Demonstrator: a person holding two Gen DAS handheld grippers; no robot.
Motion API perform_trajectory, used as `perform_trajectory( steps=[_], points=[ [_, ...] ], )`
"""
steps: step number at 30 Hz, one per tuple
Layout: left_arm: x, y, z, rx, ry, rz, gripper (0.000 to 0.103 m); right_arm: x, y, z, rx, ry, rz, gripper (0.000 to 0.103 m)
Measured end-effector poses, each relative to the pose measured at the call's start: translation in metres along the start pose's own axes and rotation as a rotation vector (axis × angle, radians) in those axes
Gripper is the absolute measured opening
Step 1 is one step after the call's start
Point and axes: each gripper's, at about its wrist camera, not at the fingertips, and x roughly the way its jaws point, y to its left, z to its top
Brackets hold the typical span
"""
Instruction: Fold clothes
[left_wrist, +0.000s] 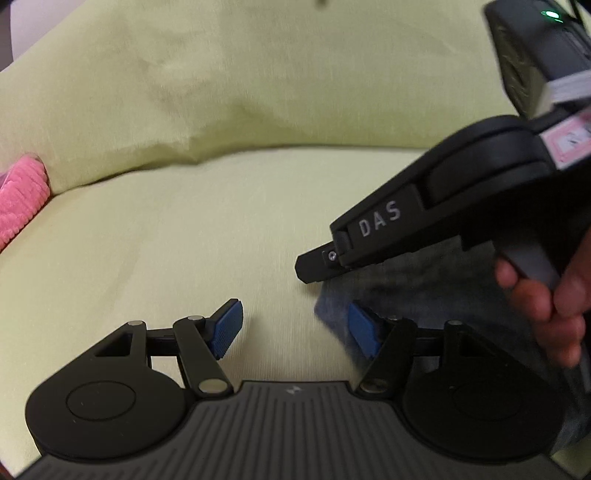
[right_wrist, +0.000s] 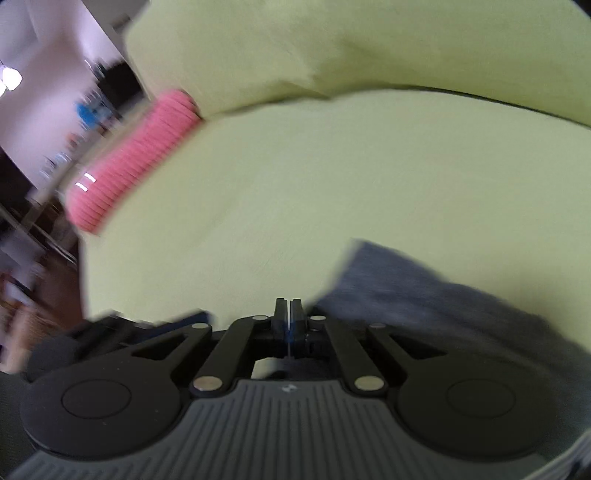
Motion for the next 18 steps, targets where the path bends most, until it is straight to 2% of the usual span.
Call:
perform_trajectory(
  steps=[5, 6, 8, 11, 13, 17, 18],
  points=[
    [-0.011, -0.004, 0.009, -0.041, -0.096, -0.149, 0.066, -0.038, -0.009, 0.008, -0.047, -0.039, -0.224, 0.003],
    [-0.01, -0.009, 0.009, -0.034, -0.102, -0.189, 0.066, -0.043, -0.016, 0.007, -0.033, -0.033, -0.245, 0.003],
    [-0.001, -0.017, 0.006, -0.017, -0.061, -0.238, 0.066, -0.044, -0.026, 0.005, -0.007, -0.011, -0.267, 0.003],
    [0.014, -0.027, -0.002, 0.014, 0.031, -0.224, 0.066, -0.034, -0.034, -0.002, 0.005, 0.024, -0.285, 0.001],
    [0.015, -0.033, -0.006, 0.053, 0.039, -0.182, 0.067, -0.019, -0.041, -0.002, 0.035, 0.017, -0.349, 0.0],
    [0.011, -0.024, -0.003, 0.01, 0.051, -0.165, 0.066, -0.027, -0.051, 0.004, 0.093, -0.101, -0.519, 0.003],
    [0.008, -0.018, -0.002, -0.026, 0.047, -0.176, 0.065, -0.043, -0.052, 0.002, 0.118, -0.147, -0.517, 0.003]
  ],
)
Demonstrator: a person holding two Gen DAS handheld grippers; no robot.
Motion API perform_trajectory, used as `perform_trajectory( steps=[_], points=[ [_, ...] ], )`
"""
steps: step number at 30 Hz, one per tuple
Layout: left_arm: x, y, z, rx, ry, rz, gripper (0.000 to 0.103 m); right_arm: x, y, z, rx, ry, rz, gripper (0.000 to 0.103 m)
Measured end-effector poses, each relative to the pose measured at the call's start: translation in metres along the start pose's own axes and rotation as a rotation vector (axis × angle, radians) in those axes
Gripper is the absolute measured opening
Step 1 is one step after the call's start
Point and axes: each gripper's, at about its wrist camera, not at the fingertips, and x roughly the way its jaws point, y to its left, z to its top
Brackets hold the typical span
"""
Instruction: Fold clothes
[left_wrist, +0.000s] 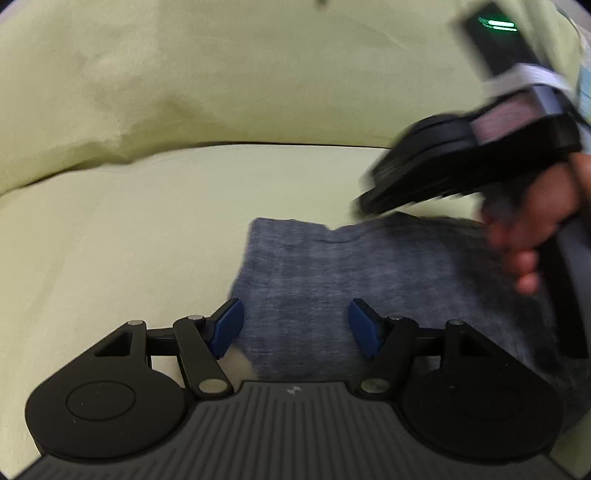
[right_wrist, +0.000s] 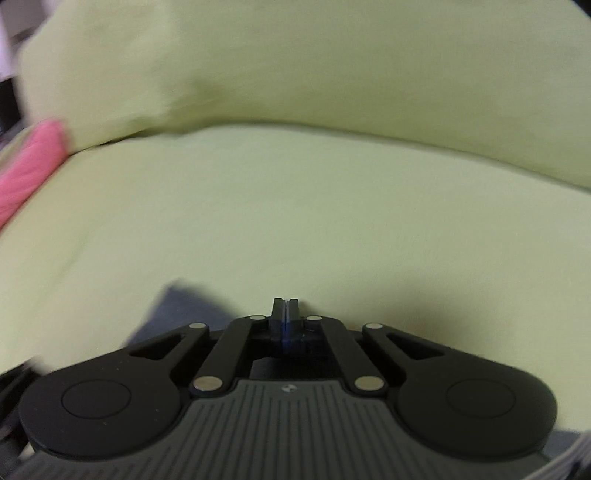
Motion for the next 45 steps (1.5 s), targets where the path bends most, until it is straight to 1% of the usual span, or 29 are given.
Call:
perform_trajectory(
  steps=[1, 3, 5, 6, 8, 9, 11, 13, 14, 15, 16, 18, 19, 20, 21, 23, 24, 26, 28, 29, 32, 35, 37, 38, 39, 40, 41, 43, 45],
  points=[
    [-0.004, 0.005, 0.001, -0.036, -0.007, -0.013, 0.065, -0.014, -0.009, 0.001, 0.034, -0.038, 0.003, 0.004],
    [-0.013, 0.015, 0.003, -0.107, -0.02, -0.038, 0.064, -0.059, -0.024, -0.008, 0.055, -0.12, -0.004, 0.005],
    [-0.023, 0.02, 0.005, -0.149, -0.039, -0.09, 0.064, -0.103, -0.031, -0.031, 0.038, -0.175, -0.033, 0.008],
    [-0.028, 0.018, 0.004, -0.15, -0.043, -0.12, 0.064, -0.124, -0.034, -0.045, 0.03, -0.195, -0.048, 0.009],
    [-0.038, 0.007, -0.001, -0.115, -0.035, -0.178, 0.064, -0.152, -0.035, -0.081, 0.018, -0.186, -0.053, 0.009],
    [-0.041, 0.003, -0.002, -0.104, -0.033, -0.194, 0.064, -0.156, -0.033, -0.099, 0.01, -0.169, -0.049, 0.009],
    [-0.035, -0.007, -0.007, -0.045, -0.002, -0.157, 0.065, -0.163, -0.03, -0.134, -0.005, -0.135, -0.044, 0.008],
    [-0.026, -0.02, -0.017, 0.034, 0.039, -0.105, 0.066, -0.16, -0.03, -0.156, 0.002, -0.108, -0.09, 0.004],
    [-0.021, -0.027, -0.022, 0.073, 0.06, -0.078, 0.069, -0.163, -0.036, -0.174, 0.024, -0.126, -0.108, 0.001],
    [-0.019, -0.031, -0.026, 0.1, 0.066, -0.059, 0.069, -0.167, -0.038, -0.179, 0.062, -0.144, -0.1, 0.0],
    [-0.022, -0.032, -0.027, 0.103, 0.062, -0.045, 0.069, -0.174, -0.042, -0.181, 0.107, -0.151, -0.1, 0.0],
    [-0.028, -0.031, -0.027, 0.086, 0.068, -0.03, 0.069, -0.193, -0.047, -0.185, 0.144, -0.204, -0.104, 0.001],
    [-0.031, -0.03, -0.028, 0.072, 0.069, -0.02, 0.069, -0.198, -0.051, -0.184, 0.152, -0.22, -0.113, 0.003],
    [-0.034, -0.029, -0.028, 0.058, 0.069, -0.011, 0.069, -0.203, -0.059, -0.187, 0.185, -0.233, -0.12, 0.007],
    [-0.038, -0.029, -0.028, 0.044, 0.068, -0.003, 0.068, -0.207, -0.067, -0.189, 0.218, -0.245, -0.126, 0.007],
    [-0.035, -0.029, -0.022, 0.043, 0.056, 0.002, 0.067, -0.212, -0.086, -0.198, 0.3, -0.267, -0.105, 0.007],
    [-0.035, -0.031, -0.018, 0.053, 0.041, -0.004, 0.067, -0.214, -0.089, -0.202, 0.323, -0.275, -0.095, 0.008],
    [-0.045, -0.044, -0.01, 0.072, 0.015, -0.051, 0.066, -0.218, -0.094, -0.213, 0.372, -0.298, -0.042, 0.008],
    [-0.047, -0.059, -0.001, 0.086, 0.009, -0.124, 0.066, -0.217, -0.09, -0.213, 0.341, -0.293, -0.023, 0.012],
    [-0.046, -0.07, 0.004, 0.099, 0.019, -0.165, 0.067, -0.216, -0.088, -0.214, 0.32, -0.286, -0.026, 0.017],
    [-0.041, -0.1, 0.014, 0.152, 0.056, -0.274, 0.067, -0.215, -0.082, -0.215, 0.259, -0.266, -0.031, 0.018],
    [-0.023, -0.138, 0.017, 0.246, 0.09, -0.313, 0.067, -0.208, -0.082, -0.211, 0.284, -0.269, 0.009, 0.018],
    [-0.002, -0.156, 0.017, 0.298, 0.125, -0.265, 0.067, -0.205, -0.091, -0.21, 0.308, -0.248, 0.033, 0.018],
    [0.005, -0.163, 0.016, 0.312, 0.139, -0.241, 0.068, -0.203, -0.095, -0.21, 0.319, -0.237, 0.044, 0.02],
    [0.007, -0.167, 0.017, 0.305, 0.145, -0.225, 0.073, -0.2, -0.097, -0.21, 0.323, -0.224, 0.047, 0.022],
    [0.01, -0.17, 0.018, 0.289, 0.147, -0.208, 0.074, -0.194, -0.102, -0.211, 0.339, -0.192, 0.05, 0.023],
    [0.011, -0.173, 0.02, 0.276, 0.15, -0.196, 0.074, -0.189, -0.107, -0.211, 0.355, -0.162, 0.055, 0.027],
    [0.005, -0.178, 0.03, 0.248, 0.137, -0.183, 0.072, -0.187, -0.107, -0.21, 0.354, -0.152, 0.063, 0.028],
    [-0.001, -0.181, 0.037, 0.239, 0.106, -0.195, 0.071, -0.187, -0.106, -0.21, 0.341, -0.151, 0.059, 0.028]
  ],
)
